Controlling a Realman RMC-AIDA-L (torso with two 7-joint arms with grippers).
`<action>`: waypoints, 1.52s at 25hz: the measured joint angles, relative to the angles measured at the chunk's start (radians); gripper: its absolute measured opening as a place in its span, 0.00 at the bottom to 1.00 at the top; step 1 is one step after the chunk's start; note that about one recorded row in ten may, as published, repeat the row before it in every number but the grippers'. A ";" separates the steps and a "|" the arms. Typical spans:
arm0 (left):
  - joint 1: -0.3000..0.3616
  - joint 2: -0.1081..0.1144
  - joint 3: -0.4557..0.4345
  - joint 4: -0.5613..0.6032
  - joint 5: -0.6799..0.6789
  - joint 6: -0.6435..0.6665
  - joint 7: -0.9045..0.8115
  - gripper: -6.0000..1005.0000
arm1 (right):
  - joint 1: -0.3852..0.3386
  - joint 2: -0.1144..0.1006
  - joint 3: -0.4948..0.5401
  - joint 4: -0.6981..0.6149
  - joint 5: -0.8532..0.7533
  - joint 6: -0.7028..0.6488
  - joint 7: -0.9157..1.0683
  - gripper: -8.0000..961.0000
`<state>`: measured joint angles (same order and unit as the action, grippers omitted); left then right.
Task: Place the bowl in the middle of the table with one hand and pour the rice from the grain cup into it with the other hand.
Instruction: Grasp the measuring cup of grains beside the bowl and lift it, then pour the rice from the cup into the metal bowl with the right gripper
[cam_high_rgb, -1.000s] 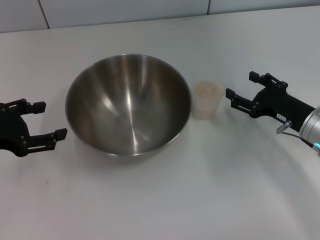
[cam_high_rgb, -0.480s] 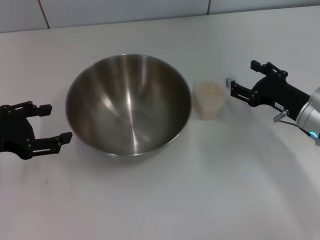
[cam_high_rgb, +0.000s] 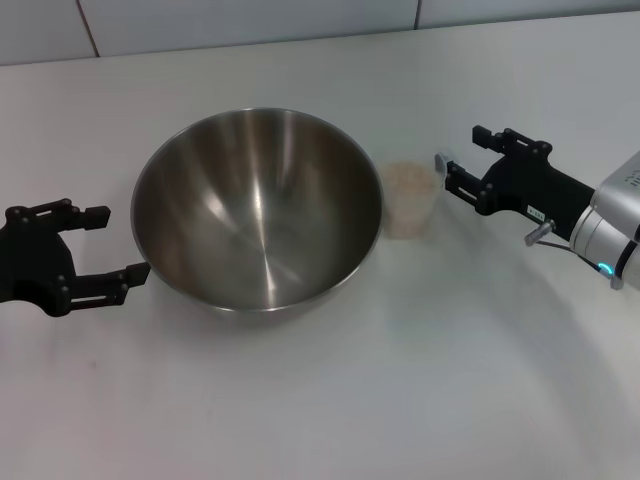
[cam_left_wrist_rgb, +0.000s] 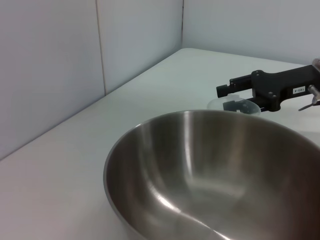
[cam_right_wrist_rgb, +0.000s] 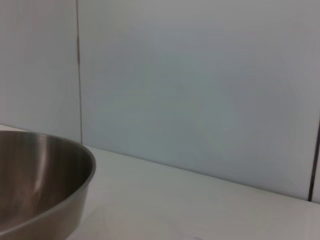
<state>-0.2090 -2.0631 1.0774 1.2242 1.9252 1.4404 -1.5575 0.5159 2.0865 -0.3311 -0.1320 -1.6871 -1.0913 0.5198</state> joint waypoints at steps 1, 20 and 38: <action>0.000 0.000 0.000 0.001 0.000 0.000 0.000 0.82 | 0.000 0.000 0.001 0.002 0.000 0.000 -0.002 0.81; -0.004 0.000 0.001 0.014 0.000 0.024 -0.005 0.82 | -0.008 0.001 0.006 0.038 0.063 -0.049 -0.112 0.08; -0.006 -0.002 0.009 0.029 0.000 0.039 -0.003 0.82 | 0.045 0.003 0.007 0.129 0.214 -0.414 -0.568 0.02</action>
<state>-0.2152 -2.0647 1.0868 1.2529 1.9251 1.4793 -1.5602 0.5613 2.0897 -0.3241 -0.0033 -1.4727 -1.5052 -0.0479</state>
